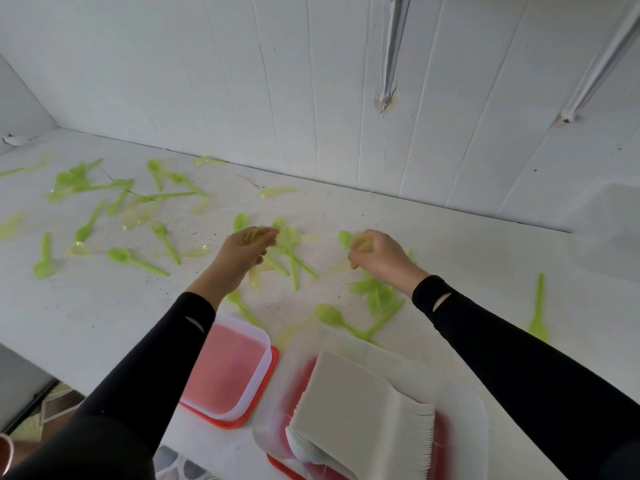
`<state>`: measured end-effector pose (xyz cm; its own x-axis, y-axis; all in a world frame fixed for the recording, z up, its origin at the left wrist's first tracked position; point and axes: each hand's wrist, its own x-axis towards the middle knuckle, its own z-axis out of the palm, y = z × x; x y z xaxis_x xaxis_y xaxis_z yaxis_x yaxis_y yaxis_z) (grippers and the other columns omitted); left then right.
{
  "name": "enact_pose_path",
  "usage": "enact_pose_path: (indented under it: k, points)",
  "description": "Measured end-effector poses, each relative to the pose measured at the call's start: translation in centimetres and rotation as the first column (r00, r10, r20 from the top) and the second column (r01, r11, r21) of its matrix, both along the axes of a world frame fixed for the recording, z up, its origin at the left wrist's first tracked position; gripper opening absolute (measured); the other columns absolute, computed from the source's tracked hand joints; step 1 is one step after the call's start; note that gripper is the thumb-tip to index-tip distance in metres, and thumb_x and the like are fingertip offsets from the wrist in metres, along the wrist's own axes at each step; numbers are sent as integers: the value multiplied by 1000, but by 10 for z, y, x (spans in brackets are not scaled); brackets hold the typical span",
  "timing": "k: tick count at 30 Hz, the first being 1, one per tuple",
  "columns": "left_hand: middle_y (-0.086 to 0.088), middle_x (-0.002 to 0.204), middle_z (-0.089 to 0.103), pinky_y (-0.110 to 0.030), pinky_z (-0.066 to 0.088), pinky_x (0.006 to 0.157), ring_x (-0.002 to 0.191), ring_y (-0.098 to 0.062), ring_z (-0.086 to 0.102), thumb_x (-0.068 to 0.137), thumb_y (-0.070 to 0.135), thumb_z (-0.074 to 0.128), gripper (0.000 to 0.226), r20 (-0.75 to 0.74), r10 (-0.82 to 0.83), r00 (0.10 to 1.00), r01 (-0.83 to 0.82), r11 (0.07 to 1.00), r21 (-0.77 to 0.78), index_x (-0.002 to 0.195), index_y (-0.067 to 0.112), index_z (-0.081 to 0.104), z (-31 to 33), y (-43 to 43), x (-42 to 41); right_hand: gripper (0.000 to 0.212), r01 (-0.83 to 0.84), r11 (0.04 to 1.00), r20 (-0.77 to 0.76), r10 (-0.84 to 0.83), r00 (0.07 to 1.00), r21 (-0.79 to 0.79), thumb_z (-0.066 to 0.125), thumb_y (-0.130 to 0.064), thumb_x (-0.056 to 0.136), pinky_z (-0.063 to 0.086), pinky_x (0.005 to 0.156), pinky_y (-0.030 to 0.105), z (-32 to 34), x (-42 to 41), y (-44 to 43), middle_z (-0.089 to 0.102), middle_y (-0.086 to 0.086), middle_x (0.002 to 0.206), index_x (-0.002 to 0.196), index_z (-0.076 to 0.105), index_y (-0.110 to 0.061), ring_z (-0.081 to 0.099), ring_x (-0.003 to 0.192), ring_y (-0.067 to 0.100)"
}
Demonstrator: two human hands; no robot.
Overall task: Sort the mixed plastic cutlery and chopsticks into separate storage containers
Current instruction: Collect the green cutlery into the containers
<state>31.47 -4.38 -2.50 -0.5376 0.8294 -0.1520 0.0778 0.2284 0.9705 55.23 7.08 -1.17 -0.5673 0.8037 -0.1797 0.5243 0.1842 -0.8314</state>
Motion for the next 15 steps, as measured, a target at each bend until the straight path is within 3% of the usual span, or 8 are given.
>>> enact_pose_path:
  k: [3, 5, 8, 11, 15]
  points:
    - [0, 80, 58, -20, 56, 70, 71, -10, 60, 99, 10, 56, 14, 422, 47, 905, -124, 980, 158, 107, 6, 67, 9, -5, -10, 16, 22, 990, -132, -41, 990, -141, 56, -18, 93, 42, 51, 18, 5, -3, -11, 58, 2, 79, 97, 64, -5, 48, 61, 12]
    - [-3, 81, 60, -25, 59, 78, 79, -15, 67, 98, 7, 55, 10, 583, 58, 810, -208, 959, 193, 98, 3, 64, 14, -8, -16, 9, 1, 953, -245, -79, 966, -302, 55, -12, 94, 52, 56, 22, 7, -7, -20, 55, 3, 81, 93, 62, -7, 57, 68, 14]
    - [-5, 75, 63, -19, 57, 70, 73, -12, 69, 98, 7, 53, 12, 719, 13, 695, -276, 928, 250, 88, 5, 56, 20, -12, -28, 10, -69, 910, -252, -40, 967, -410, 63, -5, 90, 54, 56, 25, 5, -12, -29, 58, 4, 85, 100, 62, -4, 63, 63, 13]
    - [-2, 73, 56, -14, 53, 61, 63, -8, 62, 97, 8, 54, 11, 799, -18, 601, -310, 916, 254, 86, 7, 56, 23, -14, -48, 14, -67, 930, -179, 2, 984, -361, 71, -4, 86, 47, 57, 22, 0, -19, -33, 63, 0, 81, 99, 68, -7, 53, 56, 8]
    - [-6, 88, 66, -17, 56, 62, 70, -12, 69, 101, 8, 45, 16, 804, -18, 594, -243, 949, 201, 99, -2, 57, 27, -16, -67, 9, -30, 953, -191, -29, 981, -300, 62, -15, 88, 39, 57, 23, 8, -34, -39, 60, -3, 78, 89, 71, -14, 42, 61, 14]
